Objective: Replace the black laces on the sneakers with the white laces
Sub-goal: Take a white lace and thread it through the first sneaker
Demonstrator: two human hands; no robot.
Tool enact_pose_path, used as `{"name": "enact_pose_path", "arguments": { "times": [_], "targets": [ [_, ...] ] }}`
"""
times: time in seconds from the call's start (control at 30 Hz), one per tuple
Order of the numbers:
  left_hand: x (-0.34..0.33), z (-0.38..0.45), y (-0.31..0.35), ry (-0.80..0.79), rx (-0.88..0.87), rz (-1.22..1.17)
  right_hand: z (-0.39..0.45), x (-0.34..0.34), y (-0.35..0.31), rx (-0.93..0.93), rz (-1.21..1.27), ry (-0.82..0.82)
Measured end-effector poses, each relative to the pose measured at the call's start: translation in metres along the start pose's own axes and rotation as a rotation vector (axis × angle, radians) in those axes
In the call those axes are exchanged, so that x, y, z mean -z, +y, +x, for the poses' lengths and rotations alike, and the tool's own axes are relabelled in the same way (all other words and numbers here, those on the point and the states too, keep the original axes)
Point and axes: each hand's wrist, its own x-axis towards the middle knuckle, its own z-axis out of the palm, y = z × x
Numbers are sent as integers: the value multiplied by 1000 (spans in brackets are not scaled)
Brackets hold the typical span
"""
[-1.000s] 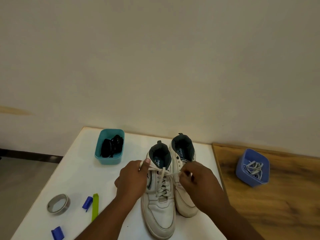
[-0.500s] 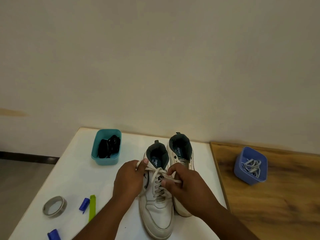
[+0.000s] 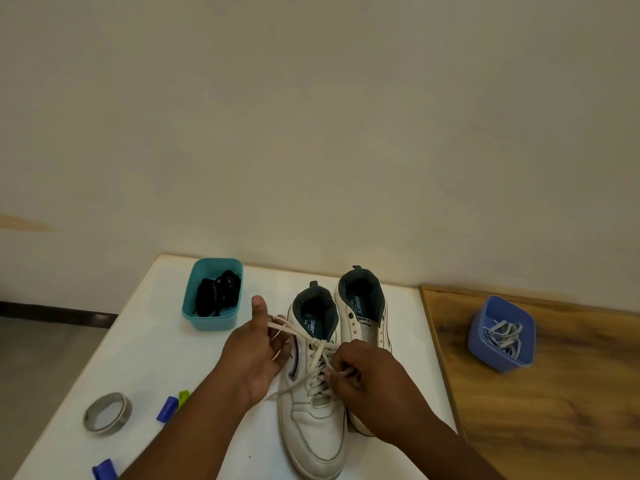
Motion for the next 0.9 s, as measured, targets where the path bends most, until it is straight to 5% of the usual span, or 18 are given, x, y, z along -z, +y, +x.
{"name": "enact_pose_path", "arguments": {
  "times": [0.13, 0.27, 0.53, 0.67, 0.9],
  "targets": [
    [0, 2, 5, -29, 70, -357, 2, 1, 3, 7, 19, -18],
    [1, 2, 3, -124, 108, -375, 1, 1, 5, 39, 20, -9],
    [2, 1, 0, -56, -229, 190, 2, -3, 5, 8, -71, -29],
    [4, -2, -4, 24, -724, 768, 3, -1, 3, 15, -144, -23],
    [10, 6, -4, 111, -779, 921, 4, 2, -5, -43, -205, -24]
  ]
}}
